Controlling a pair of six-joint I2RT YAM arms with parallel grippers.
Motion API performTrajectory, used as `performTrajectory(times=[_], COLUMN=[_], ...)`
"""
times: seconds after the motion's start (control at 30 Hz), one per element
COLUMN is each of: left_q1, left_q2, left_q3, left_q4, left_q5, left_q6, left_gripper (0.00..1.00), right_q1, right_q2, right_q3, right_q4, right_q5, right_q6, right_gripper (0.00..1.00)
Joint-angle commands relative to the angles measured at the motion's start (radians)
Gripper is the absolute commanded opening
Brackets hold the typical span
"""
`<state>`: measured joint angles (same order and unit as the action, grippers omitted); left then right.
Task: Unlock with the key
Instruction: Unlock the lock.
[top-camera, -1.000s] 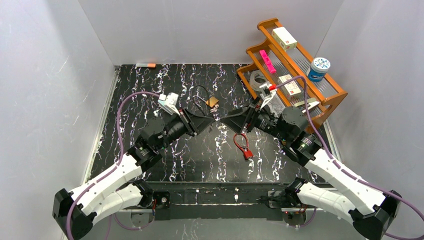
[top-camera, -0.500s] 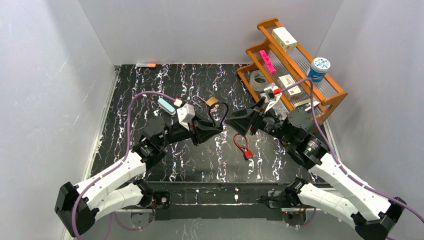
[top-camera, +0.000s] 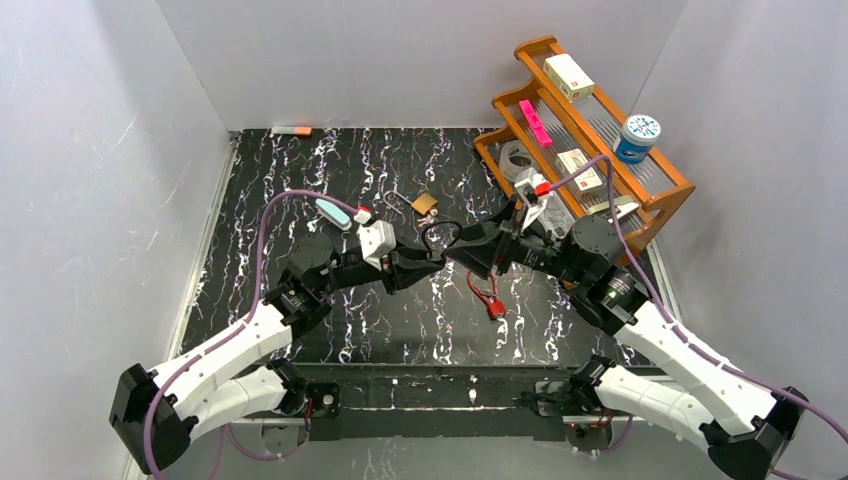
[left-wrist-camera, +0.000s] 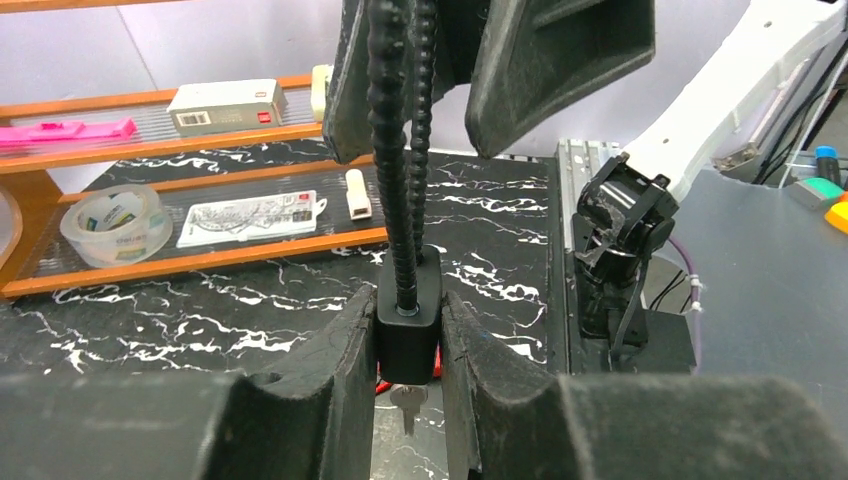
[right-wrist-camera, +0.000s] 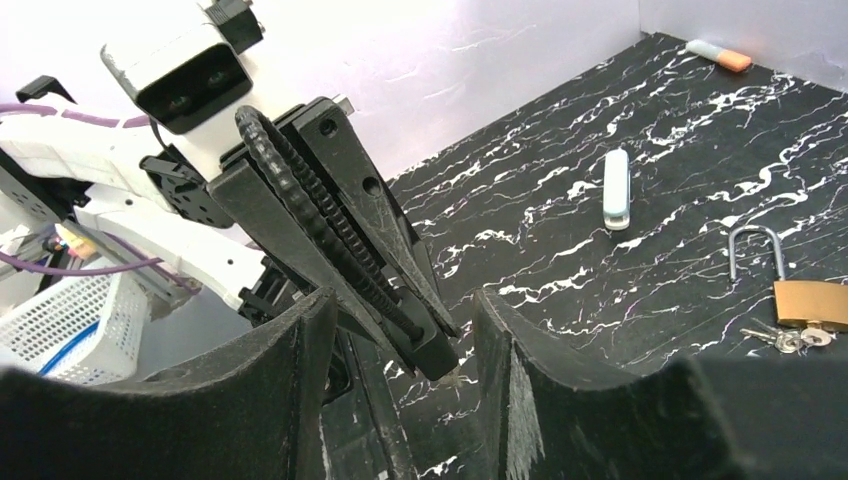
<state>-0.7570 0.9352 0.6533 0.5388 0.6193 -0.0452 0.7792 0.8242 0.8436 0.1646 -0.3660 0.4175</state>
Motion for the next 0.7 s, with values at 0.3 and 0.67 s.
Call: performTrajectory(times=[0.3, 0.67], left_q1=[-0.001, -0.001], left_q2=[0.051, 0.111], left_q3=[0.092, 0.119], left_q4=[-0.194, -0.198], left_q5=[-0.461, -0.530], left_q6=[0.087, 0.031], left_gripper=[0.00, 0.00], right_q1=[-0.001, 0.093], right_q2=[0.048, 0.253], right_q3=[0.052, 0.149], right_q4=[0.029, 0.062], right_q5=[0.244, 0.406], right_q6=[0.010, -0.015], right_gripper=[0.62, 0.54])
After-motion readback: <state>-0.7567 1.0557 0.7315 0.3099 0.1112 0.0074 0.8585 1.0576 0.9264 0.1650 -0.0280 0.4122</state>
